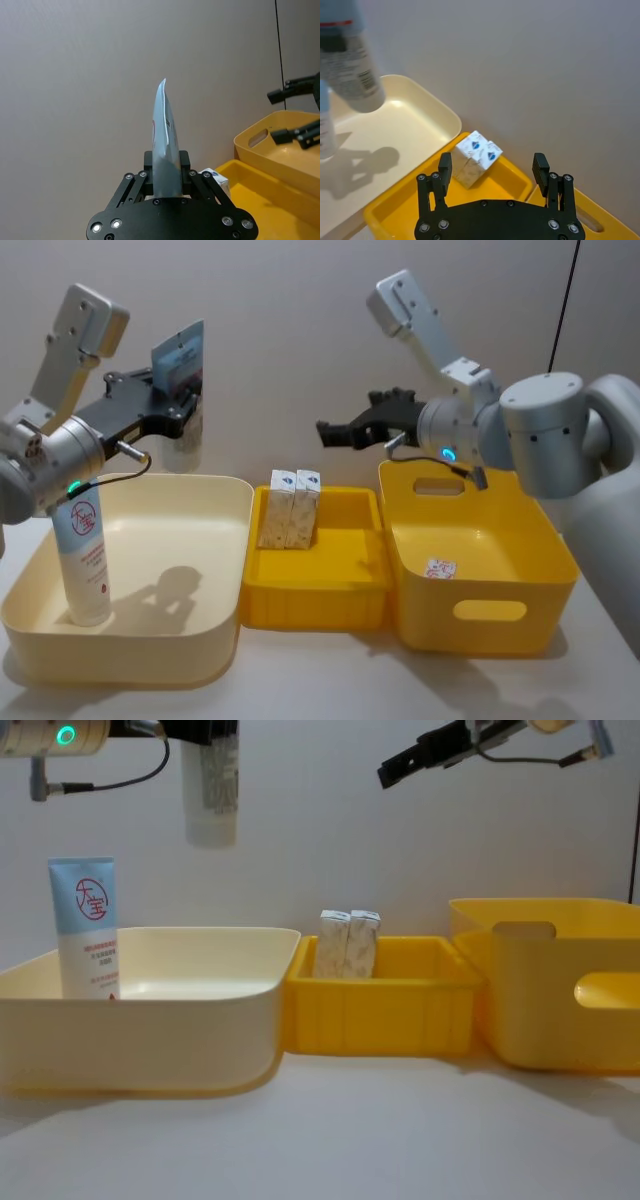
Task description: Bimanual collaborative sorting of washing and personal care products
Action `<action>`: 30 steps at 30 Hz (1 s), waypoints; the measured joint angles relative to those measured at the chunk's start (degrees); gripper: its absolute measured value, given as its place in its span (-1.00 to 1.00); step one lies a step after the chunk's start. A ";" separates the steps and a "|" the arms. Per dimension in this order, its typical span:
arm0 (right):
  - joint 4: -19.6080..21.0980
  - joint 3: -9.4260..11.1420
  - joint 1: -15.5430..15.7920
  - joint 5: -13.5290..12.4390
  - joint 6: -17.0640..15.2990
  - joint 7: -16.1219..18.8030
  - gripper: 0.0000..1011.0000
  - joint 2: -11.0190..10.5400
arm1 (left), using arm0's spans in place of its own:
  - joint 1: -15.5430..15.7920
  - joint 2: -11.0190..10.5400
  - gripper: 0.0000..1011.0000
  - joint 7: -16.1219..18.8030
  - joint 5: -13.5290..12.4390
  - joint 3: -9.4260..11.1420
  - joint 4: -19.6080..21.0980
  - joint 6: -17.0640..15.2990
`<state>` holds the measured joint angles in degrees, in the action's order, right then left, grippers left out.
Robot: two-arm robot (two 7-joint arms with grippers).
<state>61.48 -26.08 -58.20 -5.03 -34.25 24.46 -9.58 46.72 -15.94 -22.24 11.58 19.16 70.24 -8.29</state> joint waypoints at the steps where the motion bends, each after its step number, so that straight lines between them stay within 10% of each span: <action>1: 0.43 -0.20 0.21 -0.12 -0.07 0.38 0.98 -0.20 | -0.02 0.03 -0.45 0.06 0.11 0.00 0.37 0.00; 17: 13.61 -3.57 7.94 -4.21 -2.86 12.05 0.98 -5.74 | -0.30 0.30 -0.45 0.12 1.19 0.39 2.34 0.27; 30: 21.99 -2.25 13.49 -6.41 -3.25 11.56 0.98 -6.80 | -1.10 0.21 -0.45 0.15 2.08 0.60 2.88 0.41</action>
<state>83.46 -28.33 -44.72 -11.44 -37.50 36.02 -16.38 45.62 -15.74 -22.09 13.66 19.76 73.13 -7.89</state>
